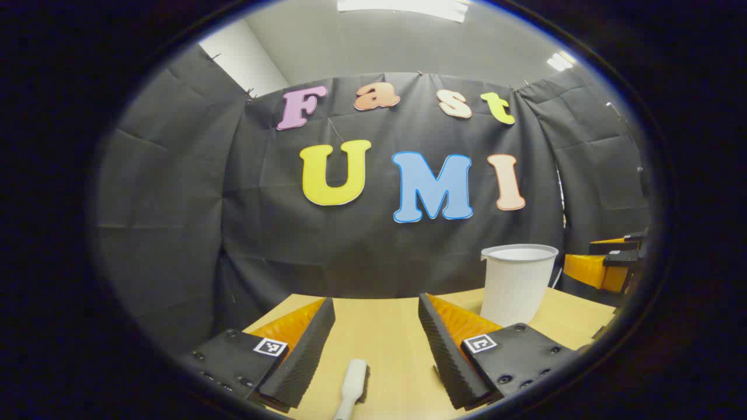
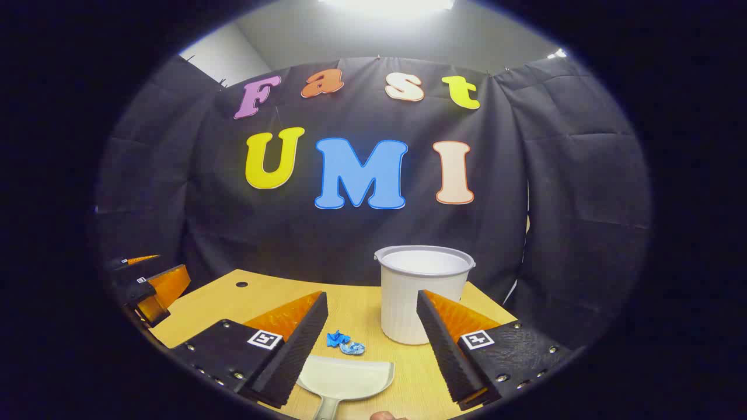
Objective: Pick up the small broom and dustpan from the desktop, sweep the trash into the dustpan with the broom, and then empty the trash into the garbage bin.
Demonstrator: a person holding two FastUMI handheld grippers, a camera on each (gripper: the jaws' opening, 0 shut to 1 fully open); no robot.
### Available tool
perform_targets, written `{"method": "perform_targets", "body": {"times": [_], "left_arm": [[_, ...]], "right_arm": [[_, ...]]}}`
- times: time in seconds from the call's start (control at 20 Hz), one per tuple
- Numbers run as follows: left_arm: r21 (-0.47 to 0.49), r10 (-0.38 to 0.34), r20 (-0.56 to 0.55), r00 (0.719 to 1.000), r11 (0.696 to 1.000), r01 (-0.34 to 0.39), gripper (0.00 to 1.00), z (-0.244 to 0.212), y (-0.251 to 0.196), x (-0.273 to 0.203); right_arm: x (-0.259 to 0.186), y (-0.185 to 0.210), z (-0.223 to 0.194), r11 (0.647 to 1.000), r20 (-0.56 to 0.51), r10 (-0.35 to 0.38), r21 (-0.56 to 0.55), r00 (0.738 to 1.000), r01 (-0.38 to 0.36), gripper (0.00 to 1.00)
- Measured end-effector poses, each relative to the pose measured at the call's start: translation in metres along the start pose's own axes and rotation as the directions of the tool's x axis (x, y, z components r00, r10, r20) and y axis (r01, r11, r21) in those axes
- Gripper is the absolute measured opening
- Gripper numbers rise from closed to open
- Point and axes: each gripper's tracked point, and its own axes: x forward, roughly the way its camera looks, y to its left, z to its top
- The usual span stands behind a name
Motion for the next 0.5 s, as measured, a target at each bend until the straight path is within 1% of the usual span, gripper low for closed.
{"method": "perform_targets", "body": {"times": [0.05, 0.1, 0.25, 0.3, 0.35, 0.4, 0.45, 0.5], "left_arm": [[-0.003, -0.010, -0.010, 1.000, 1.000, 0.010, 0.96, -0.001, -0.002, 0.000], [-0.003, -0.018, -0.014, 1.000, 1.000, 0.018, 0.94, -0.001, -0.003, 0.000], [0.014, -0.021, -0.011, 1.000, 1.000, 0.021, 0.96, -0.002, 0.002, 0.003], [0.012, -0.031, -0.015, 0.999, 0.999, 0.031, 0.96, -0.003, 0.001, 0.003], [0.010, -0.038, -0.019, 0.999, 0.999, 0.039, 0.96, -0.003, 0.000, 0.004], [0.008, -0.043, -0.017, 0.999, 0.999, 0.043, 0.92, -0.004, 0.000, 0.005], [0.006, -0.044, -0.021, 0.999, 0.999, 0.044, 0.92, -0.006, 0.001, 0.008], [0.004, -0.045, -0.031, 0.998, 0.999, 0.046, 0.96, -0.009, 0.001, 0.011]], "right_arm": [[0.000, -0.001, -0.004, 1.000, -0.014, -0.014, -0.003, 1.000, 0.014, 0.96], [0.000, -0.003, -0.005, 1.000, -0.023, -0.030, -0.007, 0.999, 0.030, 0.96], [0.003, -0.003, -0.008, 0.998, -0.014, -0.062, -0.026, 0.998, 0.061, 0.95], [0.004, -0.004, -0.011, 0.997, -0.028, -0.074, -0.031, 0.997, 0.073, 0.95], [0.003, -0.002, -0.015, 0.997, -0.040, -0.074, -0.034, 0.996, 0.073, 0.96], [0.004, 0.002, -0.016, 0.997, -0.046, -0.068, -0.037, 0.997, 0.066, 0.95], [0.004, 0.004, -0.018, 0.997, -0.054, -0.067, -0.045, 0.996, 0.064, 0.95], [0.003, 0.003, -0.020, 0.997, -0.063, -0.070, -0.049, 0.996, 0.067, 0.95]]}}
